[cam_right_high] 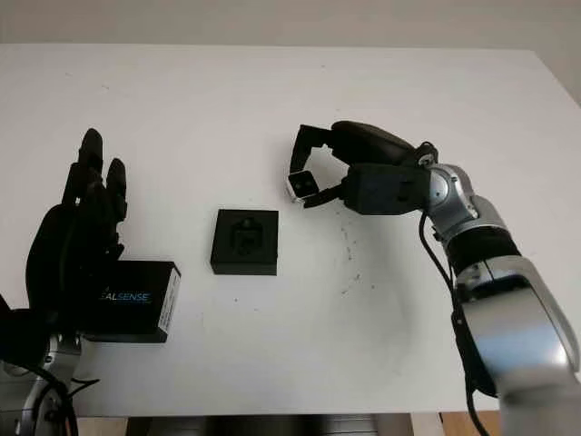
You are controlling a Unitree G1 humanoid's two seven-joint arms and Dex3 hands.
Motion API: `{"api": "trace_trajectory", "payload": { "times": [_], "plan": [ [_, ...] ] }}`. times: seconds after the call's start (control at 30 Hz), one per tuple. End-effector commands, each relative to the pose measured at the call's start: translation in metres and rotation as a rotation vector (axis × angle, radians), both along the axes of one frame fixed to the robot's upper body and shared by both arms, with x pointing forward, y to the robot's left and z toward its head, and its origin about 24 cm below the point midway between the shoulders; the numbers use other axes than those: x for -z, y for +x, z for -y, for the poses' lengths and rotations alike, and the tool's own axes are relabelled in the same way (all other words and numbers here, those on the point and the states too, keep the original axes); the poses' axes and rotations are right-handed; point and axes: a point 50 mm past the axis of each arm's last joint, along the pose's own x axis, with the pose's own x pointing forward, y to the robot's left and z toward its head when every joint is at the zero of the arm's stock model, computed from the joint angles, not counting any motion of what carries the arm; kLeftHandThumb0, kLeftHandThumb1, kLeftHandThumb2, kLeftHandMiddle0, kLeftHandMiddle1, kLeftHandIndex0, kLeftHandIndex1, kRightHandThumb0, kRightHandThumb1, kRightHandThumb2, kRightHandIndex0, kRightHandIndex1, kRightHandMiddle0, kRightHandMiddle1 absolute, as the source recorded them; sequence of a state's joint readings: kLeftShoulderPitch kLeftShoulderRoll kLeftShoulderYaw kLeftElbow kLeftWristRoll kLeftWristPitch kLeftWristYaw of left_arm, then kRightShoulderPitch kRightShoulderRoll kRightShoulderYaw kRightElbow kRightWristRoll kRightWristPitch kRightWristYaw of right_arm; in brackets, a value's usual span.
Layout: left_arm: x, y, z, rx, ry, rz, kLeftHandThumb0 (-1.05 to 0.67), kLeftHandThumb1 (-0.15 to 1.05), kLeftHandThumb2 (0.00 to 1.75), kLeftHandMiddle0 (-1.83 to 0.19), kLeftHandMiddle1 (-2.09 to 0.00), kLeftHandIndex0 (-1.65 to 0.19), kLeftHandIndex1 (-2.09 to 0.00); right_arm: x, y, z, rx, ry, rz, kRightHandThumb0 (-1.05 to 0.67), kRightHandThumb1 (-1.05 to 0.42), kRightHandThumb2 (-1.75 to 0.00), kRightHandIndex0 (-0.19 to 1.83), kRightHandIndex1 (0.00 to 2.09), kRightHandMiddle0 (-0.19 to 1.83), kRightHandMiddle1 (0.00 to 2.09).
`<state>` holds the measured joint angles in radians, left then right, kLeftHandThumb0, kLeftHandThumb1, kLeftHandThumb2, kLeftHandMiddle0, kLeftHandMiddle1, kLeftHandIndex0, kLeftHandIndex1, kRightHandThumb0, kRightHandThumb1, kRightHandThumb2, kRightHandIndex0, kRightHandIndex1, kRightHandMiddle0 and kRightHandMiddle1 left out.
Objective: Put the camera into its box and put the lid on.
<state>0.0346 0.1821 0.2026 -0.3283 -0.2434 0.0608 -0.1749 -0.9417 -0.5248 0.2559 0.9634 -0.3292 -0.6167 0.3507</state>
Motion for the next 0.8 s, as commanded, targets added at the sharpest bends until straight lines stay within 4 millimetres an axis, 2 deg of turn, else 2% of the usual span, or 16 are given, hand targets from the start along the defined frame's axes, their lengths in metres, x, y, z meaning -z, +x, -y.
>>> {"api": "trace_trajectory", "payload": {
  "times": [0.0,0.27,0.4,0.77],
  "plan": [
    [-0.001,-0.002,0.001,-0.003,-0.002,0.006,-0.79,1.05,0.63,0.19,0.00,0.19,0.00,-0.001,-0.003,-0.002,-0.007,0.042,0.002,-0.42,-1.00,-0.06,0.25,0.07,0.27,1.87],
    [-0.001,-0.002,0.004,0.006,-0.003,0.007,-0.78,1.05,0.65,0.19,0.00,0.19,0.00,0.001,-0.014,-0.006,0.016,0.152,-0.030,-0.44,-1.02,-0.06,0.23,0.05,0.24,1.89],
    [-0.002,-0.002,0.005,0.004,-0.005,0.009,-0.79,1.05,0.65,0.19,0.00,0.19,0.00,0.001,-0.029,-0.013,0.042,0.208,-0.086,-0.43,-1.04,-0.06,0.20,0.04,0.12,1.97],
    [-0.004,-0.004,0.010,0.004,-0.013,0.007,-0.79,1.05,0.63,0.19,0.00,0.19,0.00,-0.004,-0.068,-0.032,0.101,0.336,-0.134,-0.43,-1.05,-0.09,0.24,0.06,0.07,2.09]
  ]
}}
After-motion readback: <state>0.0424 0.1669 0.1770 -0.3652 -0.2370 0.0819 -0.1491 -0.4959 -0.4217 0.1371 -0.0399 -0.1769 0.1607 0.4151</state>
